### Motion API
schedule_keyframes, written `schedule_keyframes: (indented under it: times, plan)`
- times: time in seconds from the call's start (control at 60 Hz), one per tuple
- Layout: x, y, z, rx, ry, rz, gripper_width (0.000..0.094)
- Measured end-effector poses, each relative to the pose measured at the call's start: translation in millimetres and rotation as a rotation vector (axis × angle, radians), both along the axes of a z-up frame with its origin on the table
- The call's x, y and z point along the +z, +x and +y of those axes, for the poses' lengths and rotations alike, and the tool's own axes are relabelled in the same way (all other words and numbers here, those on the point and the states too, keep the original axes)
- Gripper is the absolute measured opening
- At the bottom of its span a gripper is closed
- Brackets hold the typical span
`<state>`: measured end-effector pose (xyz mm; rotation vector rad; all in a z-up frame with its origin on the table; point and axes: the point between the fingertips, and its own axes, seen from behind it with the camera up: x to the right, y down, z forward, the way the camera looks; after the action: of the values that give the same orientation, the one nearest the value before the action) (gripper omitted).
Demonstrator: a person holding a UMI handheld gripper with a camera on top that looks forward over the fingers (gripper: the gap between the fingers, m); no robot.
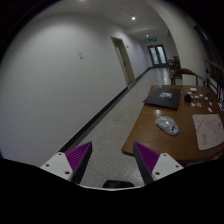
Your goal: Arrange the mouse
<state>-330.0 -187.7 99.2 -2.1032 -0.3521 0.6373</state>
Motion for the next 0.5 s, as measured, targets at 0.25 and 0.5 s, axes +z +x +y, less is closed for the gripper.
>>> schedule_keyframes:
  times: [0.25,0.5]
  plan:
    - [-22.3,44.1,27.4,-0.074,0.029,-0.105,0.0846]
    - [-73.2,134.8,99.9,-0.213,0.049,-0.285,0.0849]
